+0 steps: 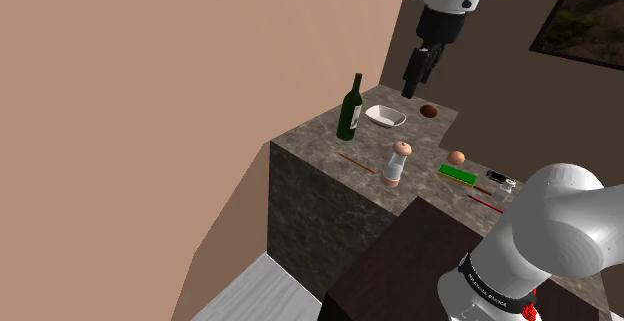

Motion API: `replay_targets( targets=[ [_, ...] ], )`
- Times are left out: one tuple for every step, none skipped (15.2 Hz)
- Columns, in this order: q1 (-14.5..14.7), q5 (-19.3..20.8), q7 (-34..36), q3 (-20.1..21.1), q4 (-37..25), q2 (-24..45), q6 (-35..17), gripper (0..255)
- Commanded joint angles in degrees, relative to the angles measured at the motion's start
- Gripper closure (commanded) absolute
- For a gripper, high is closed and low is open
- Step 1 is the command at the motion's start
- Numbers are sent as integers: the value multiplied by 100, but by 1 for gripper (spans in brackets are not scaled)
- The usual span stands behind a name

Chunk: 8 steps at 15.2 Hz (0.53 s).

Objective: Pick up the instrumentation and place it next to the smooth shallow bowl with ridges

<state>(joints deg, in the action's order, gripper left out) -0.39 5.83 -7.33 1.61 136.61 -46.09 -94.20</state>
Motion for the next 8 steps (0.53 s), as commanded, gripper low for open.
replay_targets(
  targets=[
    [0, 0, 0, 0, 0, 0, 0, 0],
    [-34, 62, -67, -80, 127, 29, -155, 0],
    [-70, 126, -134, -161, 248, 65, -312, 0],
    [-108, 190, -199, -243, 363, 110, -471, 0],
    [-148, 254, -265, -326, 471, 164, -633, 0],
    [-188, 319, -329, -409, 572, 225, -798, 0],
    [-229, 385, -392, -494, 666, 296, -965, 0],
    [-272, 450, -455, -578, 754, 375, -1134, 0]
  ],
)
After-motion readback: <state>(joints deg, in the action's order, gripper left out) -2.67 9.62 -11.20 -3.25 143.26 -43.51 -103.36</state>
